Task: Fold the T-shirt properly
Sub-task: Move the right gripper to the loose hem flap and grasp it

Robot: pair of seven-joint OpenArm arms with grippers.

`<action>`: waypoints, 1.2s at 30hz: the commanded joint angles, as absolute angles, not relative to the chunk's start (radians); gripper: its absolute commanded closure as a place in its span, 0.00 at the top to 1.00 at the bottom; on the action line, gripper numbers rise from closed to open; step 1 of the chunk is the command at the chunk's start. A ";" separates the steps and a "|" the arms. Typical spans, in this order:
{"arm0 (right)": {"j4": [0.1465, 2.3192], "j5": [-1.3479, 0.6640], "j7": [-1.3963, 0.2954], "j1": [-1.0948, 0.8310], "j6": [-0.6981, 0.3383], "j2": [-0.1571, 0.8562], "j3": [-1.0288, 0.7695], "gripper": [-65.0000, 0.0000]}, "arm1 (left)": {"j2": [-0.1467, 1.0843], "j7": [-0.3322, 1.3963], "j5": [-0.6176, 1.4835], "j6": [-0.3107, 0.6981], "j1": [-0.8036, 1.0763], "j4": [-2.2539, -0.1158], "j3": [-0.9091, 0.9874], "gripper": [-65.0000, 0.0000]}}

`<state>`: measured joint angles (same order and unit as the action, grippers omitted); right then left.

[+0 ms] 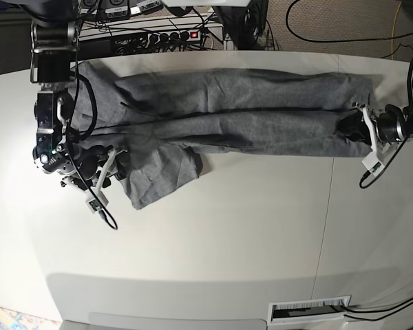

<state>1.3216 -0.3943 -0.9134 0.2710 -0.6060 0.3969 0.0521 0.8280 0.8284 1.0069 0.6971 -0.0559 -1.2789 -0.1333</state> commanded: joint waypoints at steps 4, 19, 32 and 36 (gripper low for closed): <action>1.239 -0.405 -0.837 0.351 -0.608 0.401 0.045 0.42 | 0.848 0.829 1.005 0.698 -0.064 -1.287 -0.126 0.26; 1.098 -0.295 -0.863 0.371 -0.608 0.341 0.047 0.21 | 0.848 0.815 1.005 0.698 -0.064 -1.287 -0.126 0.26; 1.209 -0.571 -1.081 0.371 -0.609 0.349 0.044 0.00 | 0.848 0.814 1.005 0.698 -0.064 -1.287 -0.126 0.26; 1.309 -0.670 -1.182 0.361 -0.609 0.349 0.044 0.00 | 0.848 0.814 1.005 0.698 -0.064 -1.287 -0.126 0.26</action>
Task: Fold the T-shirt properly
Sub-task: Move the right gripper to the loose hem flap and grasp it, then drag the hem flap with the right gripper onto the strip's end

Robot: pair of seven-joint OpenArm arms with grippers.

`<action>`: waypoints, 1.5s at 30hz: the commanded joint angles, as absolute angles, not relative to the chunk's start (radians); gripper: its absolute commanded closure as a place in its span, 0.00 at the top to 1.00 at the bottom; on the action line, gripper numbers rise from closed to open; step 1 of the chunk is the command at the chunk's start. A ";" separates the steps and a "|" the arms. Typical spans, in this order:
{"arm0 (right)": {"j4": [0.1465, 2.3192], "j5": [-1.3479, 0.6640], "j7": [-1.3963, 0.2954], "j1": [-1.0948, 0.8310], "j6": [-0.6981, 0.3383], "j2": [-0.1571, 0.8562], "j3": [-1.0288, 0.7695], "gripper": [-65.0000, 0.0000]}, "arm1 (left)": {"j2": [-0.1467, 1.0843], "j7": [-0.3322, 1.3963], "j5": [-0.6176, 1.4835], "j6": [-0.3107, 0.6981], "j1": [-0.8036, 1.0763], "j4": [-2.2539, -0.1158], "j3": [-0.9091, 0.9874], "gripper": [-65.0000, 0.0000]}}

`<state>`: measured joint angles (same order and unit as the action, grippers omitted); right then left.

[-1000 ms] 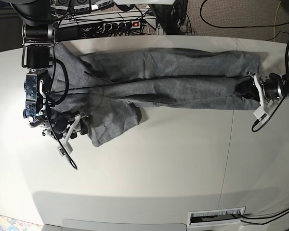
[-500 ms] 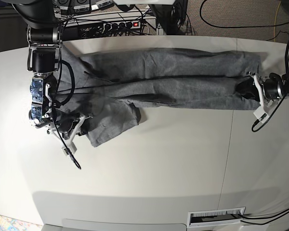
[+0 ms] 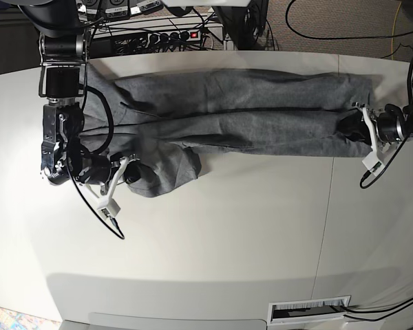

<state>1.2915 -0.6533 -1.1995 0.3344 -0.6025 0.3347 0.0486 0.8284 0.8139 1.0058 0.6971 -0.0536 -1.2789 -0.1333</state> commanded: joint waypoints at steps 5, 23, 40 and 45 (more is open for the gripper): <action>1.452 -0.719 -1.272 0.314 -0.609 0.351 0.044 0.00 | 0.848 0.814 1.005 0.698 -0.064 -1.287 -0.126 0.26; 1.915 -0.780 -1.279 -0.170 -0.627 0.460 -0.138 0.00 | 0.848 0.814 1.005 0.698 -0.064 -1.287 -0.126 0.26; 1.983 -0.642 -1.248 -0.284 -0.632 0.466 -0.299 0.00 | 0.848 0.811 1.005 0.698 -0.064 -1.287 -0.126 0.26; 1.983 -0.635 -1.233 -0.242 -0.632 0.463 -0.299 0.09 | 0.848 0.811 1.006 0.698 -0.064 -1.287 -0.126 0.26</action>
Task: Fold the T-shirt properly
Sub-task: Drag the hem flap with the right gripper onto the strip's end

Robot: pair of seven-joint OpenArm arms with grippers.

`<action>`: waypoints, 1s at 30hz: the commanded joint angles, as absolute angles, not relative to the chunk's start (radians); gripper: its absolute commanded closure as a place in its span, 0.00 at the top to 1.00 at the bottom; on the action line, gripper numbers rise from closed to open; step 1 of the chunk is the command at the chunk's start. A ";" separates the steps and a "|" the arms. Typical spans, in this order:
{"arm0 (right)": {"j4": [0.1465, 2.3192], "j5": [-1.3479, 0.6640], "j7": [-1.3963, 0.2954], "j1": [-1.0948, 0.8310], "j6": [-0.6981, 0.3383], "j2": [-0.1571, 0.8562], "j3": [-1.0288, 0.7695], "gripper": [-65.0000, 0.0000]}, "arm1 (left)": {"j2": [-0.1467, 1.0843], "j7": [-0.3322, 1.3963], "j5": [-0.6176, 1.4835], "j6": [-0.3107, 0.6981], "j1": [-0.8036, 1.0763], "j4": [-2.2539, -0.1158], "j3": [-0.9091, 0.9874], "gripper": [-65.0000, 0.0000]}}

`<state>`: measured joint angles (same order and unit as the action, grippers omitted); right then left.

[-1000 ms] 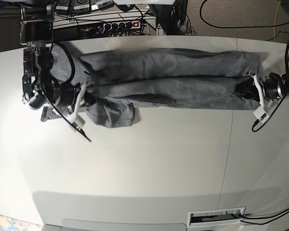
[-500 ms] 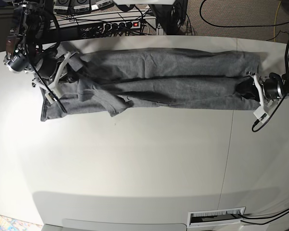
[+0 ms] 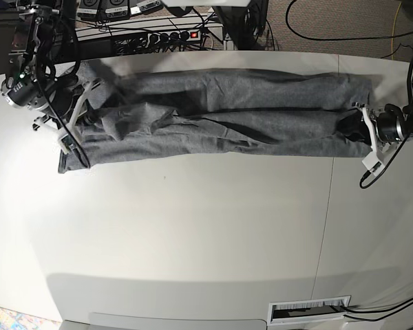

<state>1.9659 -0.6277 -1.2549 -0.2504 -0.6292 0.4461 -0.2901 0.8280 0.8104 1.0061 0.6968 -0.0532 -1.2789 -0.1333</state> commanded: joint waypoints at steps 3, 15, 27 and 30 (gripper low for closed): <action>1.983 -0.645 -1.219 -0.226 -0.632 0.462 -0.299 0.10 | 0.848 0.813 1.006 0.698 -0.064 -1.287 -0.126 0.26; 1.984 -0.701 -1.151 -0.147 -0.632 0.384 -0.302 0.10 | 0.849 0.846 1.014 0.698 -0.067 -1.289 -0.126 0.26; 1.981 -0.669 -1.134 -0.190 -0.636 0.368 -0.127 0.01 | 0.854 0.902 1.041 0.698 -0.075 -1.367 -0.125 0.30; 1.981 -0.577 -1.081 -0.185 -0.636 0.368 -0.033 0.01 | 0.854 0.901 0.990 0.698 -0.081 -1.415 -0.125 0.41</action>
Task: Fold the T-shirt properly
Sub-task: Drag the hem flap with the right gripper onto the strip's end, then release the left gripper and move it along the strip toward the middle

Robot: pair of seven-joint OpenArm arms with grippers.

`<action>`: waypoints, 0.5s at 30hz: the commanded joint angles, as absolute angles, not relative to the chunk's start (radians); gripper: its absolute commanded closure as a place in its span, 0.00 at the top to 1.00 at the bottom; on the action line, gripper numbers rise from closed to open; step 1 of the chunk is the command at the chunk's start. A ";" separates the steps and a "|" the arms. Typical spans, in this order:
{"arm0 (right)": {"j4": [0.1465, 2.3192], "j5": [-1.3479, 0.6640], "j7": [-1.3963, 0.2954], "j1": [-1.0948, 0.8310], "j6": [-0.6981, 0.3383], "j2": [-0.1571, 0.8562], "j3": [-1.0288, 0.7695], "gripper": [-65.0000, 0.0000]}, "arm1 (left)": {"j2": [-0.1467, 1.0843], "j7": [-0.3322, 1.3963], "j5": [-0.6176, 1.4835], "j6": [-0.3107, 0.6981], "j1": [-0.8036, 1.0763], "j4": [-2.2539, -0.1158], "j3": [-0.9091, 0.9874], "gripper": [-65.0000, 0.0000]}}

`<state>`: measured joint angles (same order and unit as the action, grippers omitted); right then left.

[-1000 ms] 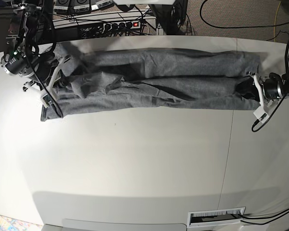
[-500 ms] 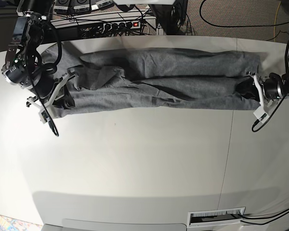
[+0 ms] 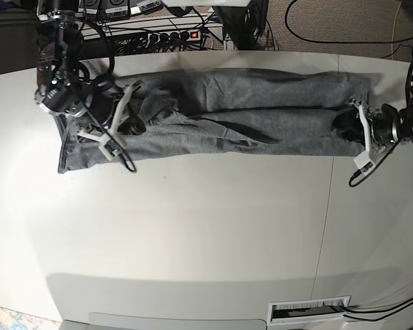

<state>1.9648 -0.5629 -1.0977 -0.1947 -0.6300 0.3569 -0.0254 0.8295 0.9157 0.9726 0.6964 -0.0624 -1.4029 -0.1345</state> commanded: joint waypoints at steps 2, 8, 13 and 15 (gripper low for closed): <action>1.981 -0.495 -1.037 -0.185 -0.636 0.368 0.021 0.01 | 0.856 0.900 0.954 0.690 -0.085 -1.446 -0.125 0.43; 1.948 -0.258 -0.968 -0.186 -0.633 0.368 0.118 0.01 | 0.859 0.909 0.861 0.561 -0.085 -1.497 -0.091 0.43; 1.820 -0.169 -0.874 -0.185 -0.632 0.368 0.123 0.01 | 0.859 0.947 0.859 0.503 -0.072 -1.499 0.009 0.43; 1.785 -0.163 -0.855 -0.185 -0.632 0.368 0.123 0.01 | 0.859 0.947 0.859 0.484 -0.050 -1.499 0.071 0.43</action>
